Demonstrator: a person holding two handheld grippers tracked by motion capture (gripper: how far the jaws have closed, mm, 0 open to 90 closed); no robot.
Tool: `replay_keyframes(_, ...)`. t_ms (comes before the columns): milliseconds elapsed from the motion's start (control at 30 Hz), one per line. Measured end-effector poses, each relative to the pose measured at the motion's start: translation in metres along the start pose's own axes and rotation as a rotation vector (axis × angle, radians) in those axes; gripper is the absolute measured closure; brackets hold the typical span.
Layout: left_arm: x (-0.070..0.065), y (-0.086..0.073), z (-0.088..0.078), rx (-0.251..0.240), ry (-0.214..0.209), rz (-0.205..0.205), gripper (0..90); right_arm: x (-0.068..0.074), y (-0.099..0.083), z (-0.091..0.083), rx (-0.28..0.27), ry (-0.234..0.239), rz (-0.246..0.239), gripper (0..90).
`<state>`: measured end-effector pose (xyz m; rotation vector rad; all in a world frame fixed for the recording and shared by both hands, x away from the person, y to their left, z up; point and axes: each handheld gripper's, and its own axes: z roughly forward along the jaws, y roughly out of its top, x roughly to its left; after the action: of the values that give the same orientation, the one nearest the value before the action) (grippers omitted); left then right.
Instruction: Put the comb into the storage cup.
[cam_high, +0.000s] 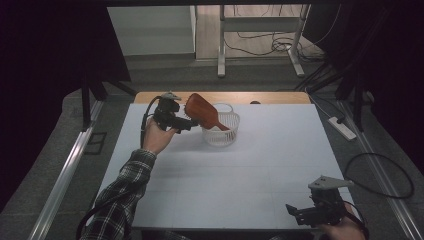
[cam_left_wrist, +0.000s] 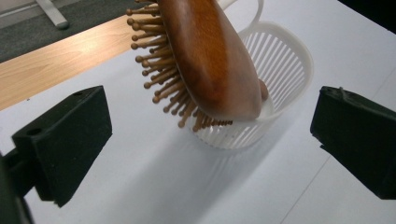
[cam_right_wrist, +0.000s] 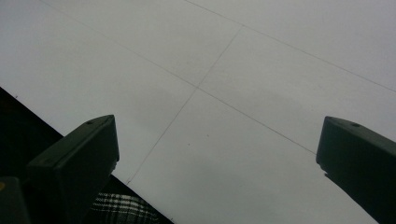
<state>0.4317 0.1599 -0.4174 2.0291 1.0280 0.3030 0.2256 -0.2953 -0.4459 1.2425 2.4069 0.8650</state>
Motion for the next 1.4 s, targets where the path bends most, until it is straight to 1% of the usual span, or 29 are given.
replay_keyframes(167,0.000,-0.003,-0.006,-0.015,-0.004,-0.001,0.0,0.000,0.000,0.000,-0.004,-0.003,0.002,0.0)
replay_keyframes(400,-0.002,-0.005,-0.013,-0.028,-0.004,0.010,0.0,0.000,0.000,-0.001,-0.012,-0.010,0.006,0.0)
replay_keyframes(433,-0.002,-0.005,-0.013,-0.029,-0.008,0.011,0.0,0.000,0.000,-0.001,-0.012,-0.010,0.006,0.0)
replay_keyframes(800,-0.007,-0.012,-0.018,-0.025,0.001,0.028,0.0,0.001,0.000,-0.001,-0.012,-0.010,0.002,0.0)
replay_keyframes(1133,-0.011,-0.020,-0.023,-0.041,0.000,0.031,0.0,0.001,0.000,-0.001,-0.009,-0.011,-0.003,0.0)
replay_keyframes(1400,-0.015,-0.030,-0.028,-0.041,-0.004,0.037,0.0,0.002,0.000,-0.001,-0.005,-0.011,-0.008,0.0)
